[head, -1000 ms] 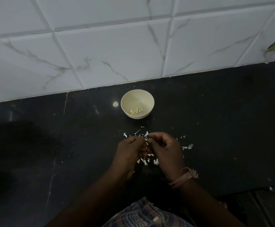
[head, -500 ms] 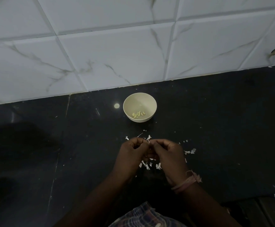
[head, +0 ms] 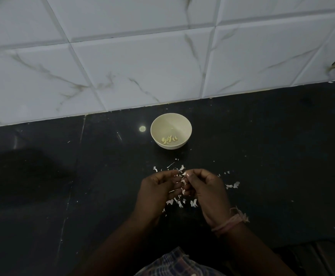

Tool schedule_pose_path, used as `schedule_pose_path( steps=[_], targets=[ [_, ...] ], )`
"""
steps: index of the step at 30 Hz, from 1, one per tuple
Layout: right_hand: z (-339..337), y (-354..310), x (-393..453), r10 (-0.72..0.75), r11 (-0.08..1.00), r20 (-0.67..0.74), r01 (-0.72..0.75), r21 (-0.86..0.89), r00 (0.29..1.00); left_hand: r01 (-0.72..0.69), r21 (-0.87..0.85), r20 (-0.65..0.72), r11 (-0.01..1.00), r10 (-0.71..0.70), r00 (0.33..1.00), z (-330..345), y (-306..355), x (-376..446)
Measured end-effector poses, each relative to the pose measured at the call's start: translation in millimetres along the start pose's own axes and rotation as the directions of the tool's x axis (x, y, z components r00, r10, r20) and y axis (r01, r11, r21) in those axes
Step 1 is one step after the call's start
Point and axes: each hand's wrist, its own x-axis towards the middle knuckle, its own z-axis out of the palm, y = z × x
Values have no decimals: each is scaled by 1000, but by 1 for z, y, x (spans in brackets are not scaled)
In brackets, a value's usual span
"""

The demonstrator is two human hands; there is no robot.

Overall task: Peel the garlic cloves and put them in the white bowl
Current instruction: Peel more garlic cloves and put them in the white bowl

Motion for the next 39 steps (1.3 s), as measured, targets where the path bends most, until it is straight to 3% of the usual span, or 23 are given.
schedule_pose_path(
  steps=[3, 6, 10, 15, 20, 27, 31, 39],
  targets=[
    [2, -1, -3, -42, 999, -15, 42, 15, 999, 4, -96, 42, 995, 0, 999, 7, 5, -8],
    [3, 2, -3, -67, 997, -50, 65, -38, 997, 10, -129, 0, 992, -10, 1000, 10, 3, -10],
    [2, 4, -2, -144, 967, -20, 136, -215, 989, 14, -73, -16, 997, -15, 1000, 9, 1, -9],
    [2, 1, -3, -204, 930, 38, 206, -304, 978, -21, 5, -40, 1000, 21, 999, 6, 1, -7],
    [2, -2, -3, -104, 973, 42, 110, -204, 994, -49, 93, -75, 994, 56, 996, 3, 3, -5],
    [2, -6, 0, 98, 994, 80, -102, 48, 992, -27, 42, -14, 999, 28, 1000, 1, 4, -1],
    [2, -6, 0, 10, 1000, 66, -11, 24, 998, -33, 6, 34, 999, 33, 999, 4, 9, -4],
    [6, -4, -1, -202, 929, 37, 204, -308, 979, -73, 45, 6, 996, 72, 997, 6, 8, -3]
  ],
)
